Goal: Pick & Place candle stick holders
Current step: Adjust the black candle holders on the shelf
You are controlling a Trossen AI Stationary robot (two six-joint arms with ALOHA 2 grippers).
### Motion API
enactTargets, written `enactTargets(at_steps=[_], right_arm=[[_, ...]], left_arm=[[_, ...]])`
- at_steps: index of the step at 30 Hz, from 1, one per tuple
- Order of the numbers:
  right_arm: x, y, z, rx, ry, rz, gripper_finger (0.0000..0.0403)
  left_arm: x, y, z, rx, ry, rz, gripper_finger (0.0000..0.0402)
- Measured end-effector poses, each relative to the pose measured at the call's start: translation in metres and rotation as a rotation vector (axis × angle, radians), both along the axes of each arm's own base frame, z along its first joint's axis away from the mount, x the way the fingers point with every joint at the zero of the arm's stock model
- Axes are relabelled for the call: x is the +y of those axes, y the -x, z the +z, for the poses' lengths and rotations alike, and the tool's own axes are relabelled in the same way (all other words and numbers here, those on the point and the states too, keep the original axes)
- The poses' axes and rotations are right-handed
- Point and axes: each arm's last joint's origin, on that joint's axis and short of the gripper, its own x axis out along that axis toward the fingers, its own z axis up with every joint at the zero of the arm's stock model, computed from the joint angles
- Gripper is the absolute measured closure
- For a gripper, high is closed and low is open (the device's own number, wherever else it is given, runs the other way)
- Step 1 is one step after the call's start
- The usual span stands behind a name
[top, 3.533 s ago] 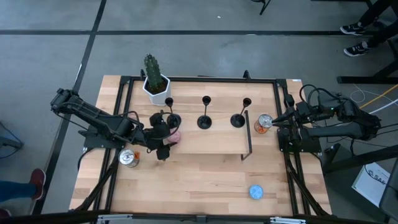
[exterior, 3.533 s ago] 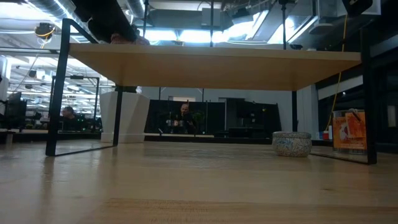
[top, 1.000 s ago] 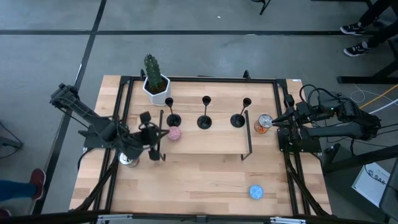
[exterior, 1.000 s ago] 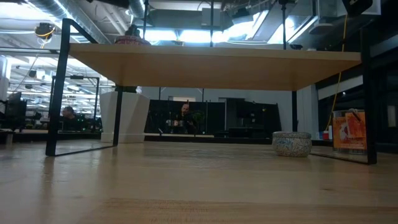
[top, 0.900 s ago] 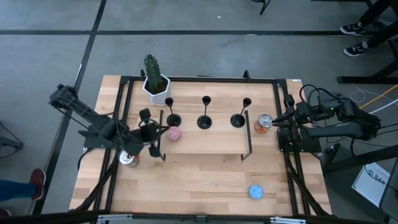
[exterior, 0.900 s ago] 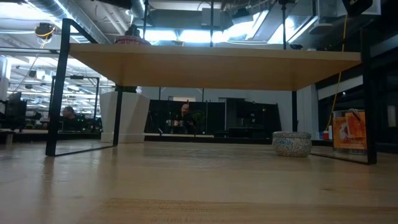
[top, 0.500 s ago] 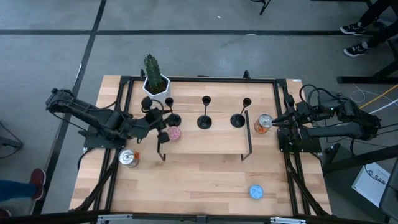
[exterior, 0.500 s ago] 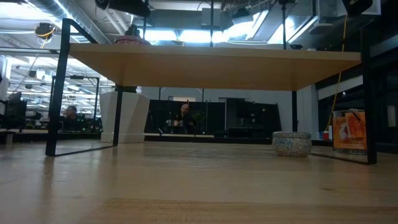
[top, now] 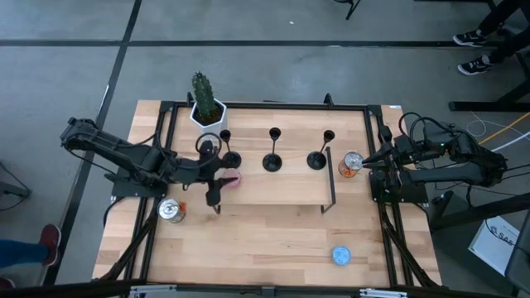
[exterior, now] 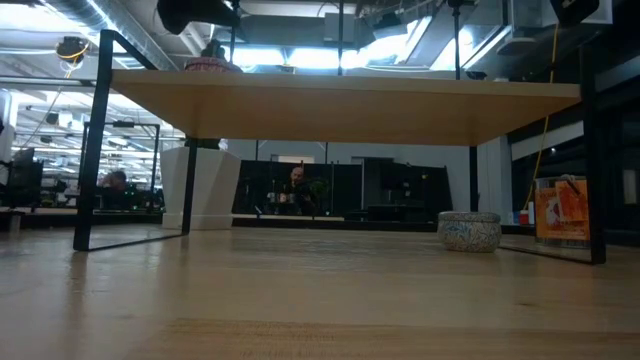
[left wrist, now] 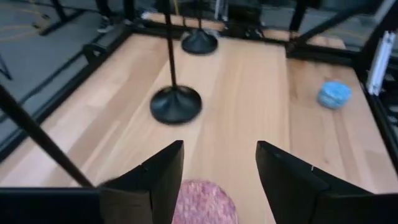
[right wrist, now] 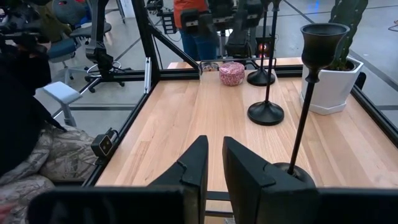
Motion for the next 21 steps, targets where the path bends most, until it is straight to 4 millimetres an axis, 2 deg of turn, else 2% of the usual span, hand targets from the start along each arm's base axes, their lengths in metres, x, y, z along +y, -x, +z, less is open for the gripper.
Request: enactTargets(at_steps=[6,11,14,21], right_arm=[[0.0,0.0,0.0,0.0,0.0,0.0,0.035],[0.0,0.0,0.0,0.0,0.0,0.0,0.035],[0.0,0.0,0.0,0.0,0.0,-0.001,0.035],[0.0,0.0,0.0,0.0,0.001,-0.004,0.035]], left_arm=[[0.007,0.021,0.023,0.068,0.017,0.035,0.0233],[0.015,0.036,0.021,0.127,-0.033,0.139,0.0253],[0.016,0.036,0.018,0.156,-0.076,0.169,0.0255],[0.024,0.022,0.009,0.218,-0.153,0.236,0.0236]])
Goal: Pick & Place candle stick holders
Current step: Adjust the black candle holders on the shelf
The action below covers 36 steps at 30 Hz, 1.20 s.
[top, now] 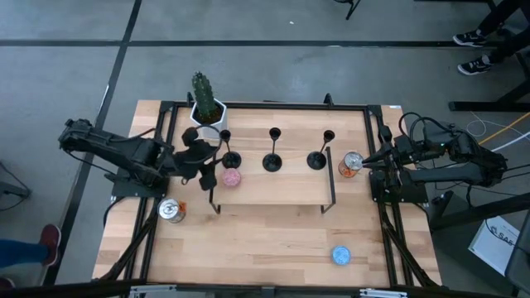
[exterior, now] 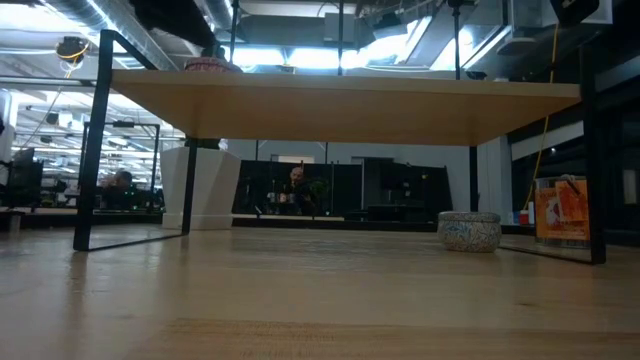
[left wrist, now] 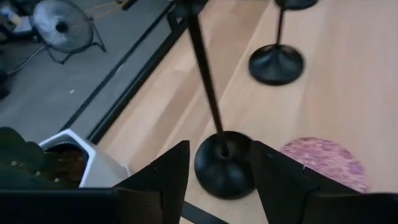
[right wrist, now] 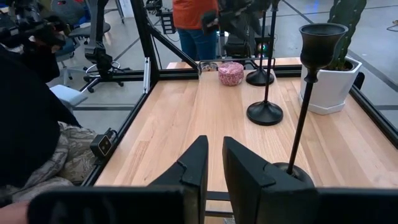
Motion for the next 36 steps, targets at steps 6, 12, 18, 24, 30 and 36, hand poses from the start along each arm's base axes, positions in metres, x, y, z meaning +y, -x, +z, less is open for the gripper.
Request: enactTargets(at_steps=[6,12,18,24,30,36], right_arm=[[0.0,0.0,0.0,0.0,0.0,0.0,0.035],[0.0,0.0,0.0,0.0,0.0,0.0,0.035],[0.0,0.0,0.0,0.0,0.0,0.001,0.035],[0.0,0.0,0.0,0.0,0.0,0.001,0.035],[0.0,0.0,0.0,0.0,0.0,0.001,0.035],[0.0,0.0,0.0,0.0,0.0,0.001,0.035]], left_arm=[[0.011,-0.011,-0.004,0.013,0.009,0.048,0.0213],[0.027,-0.017,-0.002,-0.017,0.001,0.093,0.0213],[0.037,-0.024,0.002,-0.039,0.038,-0.001,0.0235],[0.04,-0.024,0.002,-0.036,0.082,-0.037,0.0254],[0.04,-0.025,0.002,-0.042,0.08,-0.037,0.0282],[0.039,-0.025,0.002,-0.043,0.108,-0.074,0.0357]])
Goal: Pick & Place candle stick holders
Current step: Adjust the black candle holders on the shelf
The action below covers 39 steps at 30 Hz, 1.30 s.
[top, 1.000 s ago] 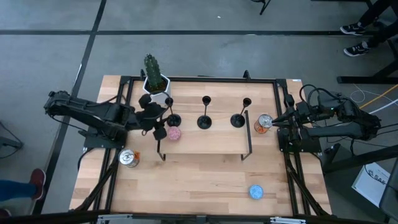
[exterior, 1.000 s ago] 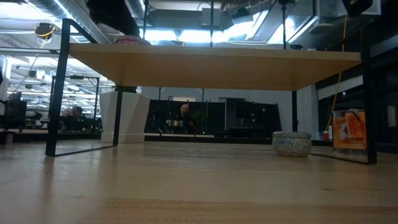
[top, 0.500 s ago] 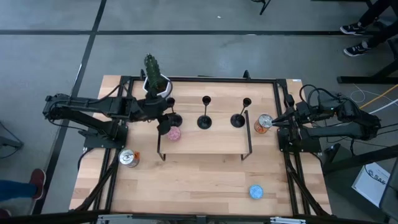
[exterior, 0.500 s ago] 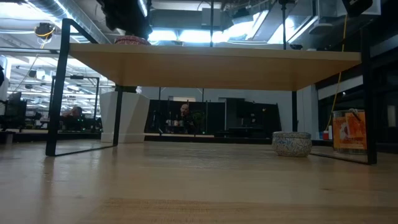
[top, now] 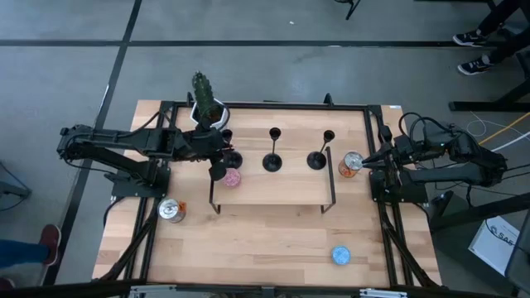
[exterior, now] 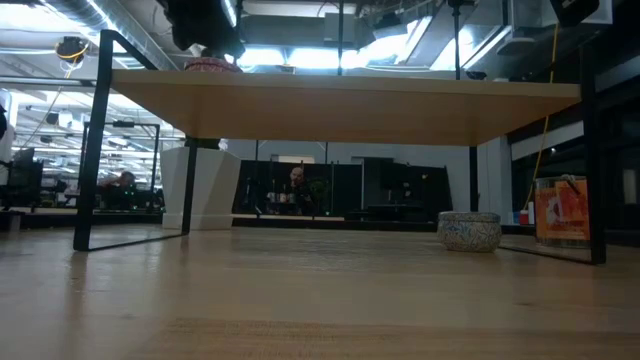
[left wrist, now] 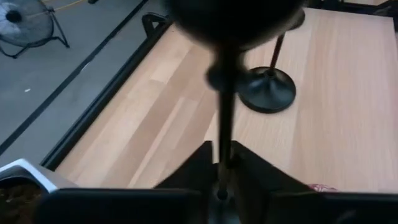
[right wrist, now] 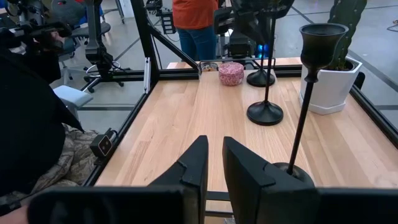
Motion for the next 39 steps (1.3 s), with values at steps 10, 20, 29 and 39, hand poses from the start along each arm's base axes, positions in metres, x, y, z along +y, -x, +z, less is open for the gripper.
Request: enactTargets(at_steps=[10,20,29,39], right_arm=[[0.0,0.0,0.0,0.0,0.0,0.001,0.035],[0.0,0.0,0.0,0.0,-0.001,0.003,0.035],[0.0,0.0,0.0,0.0,-0.001,0.003,0.035],[0.0,0.0,0.0,0.0,-0.001,0.002,0.035]], left_arm=[[-0.001,-0.01,0.006,-0.055,-0.074,-0.11,0.0391],[0.02,-0.042,-0.005,-0.099,-0.039,-0.246,0.0392],[0.032,-0.052,0.006,-0.077,0.004,-0.276,0.0392],[0.033,-0.064,-0.004,-0.06,0.066,-0.312,0.0392]])
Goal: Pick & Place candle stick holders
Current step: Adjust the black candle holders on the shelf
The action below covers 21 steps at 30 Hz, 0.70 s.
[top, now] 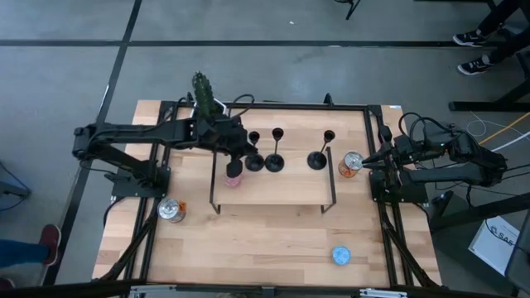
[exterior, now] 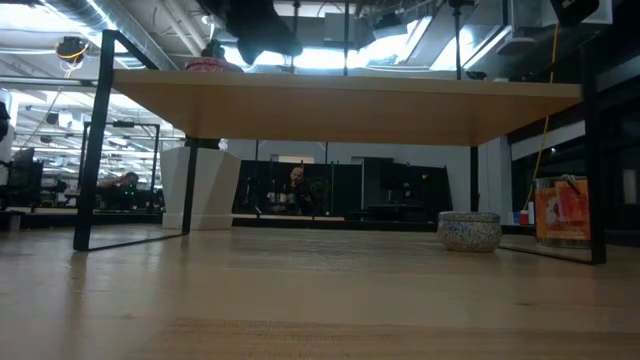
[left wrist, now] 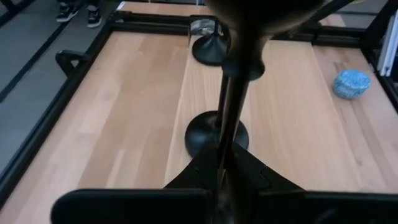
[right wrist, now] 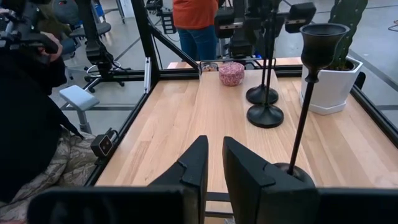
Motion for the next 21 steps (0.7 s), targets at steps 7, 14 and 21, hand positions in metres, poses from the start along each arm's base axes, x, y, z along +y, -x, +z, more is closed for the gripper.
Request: enactTargets(at_steps=[7,14,21], right_arm=[[-0.0001,0.0001,0.0,0.0,0.001,-0.003,0.035],[-0.0001,0.0001,0.0,-0.001,0.001,-0.003,0.035],[-0.0001,0.0001,0.0,-0.001,0.001,-0.003,0.035]], left_arm=[[0.0041,-0.0097,-0.0026,-0.043,0.003,-0.05,0.0392],[0.009,-0.0079,-0.0017,-0.051,0.003,-0.038,0.0391],[0.0101,-0.0112,-0.0015,-0.075,-0.038,-0.043,0.0391]])
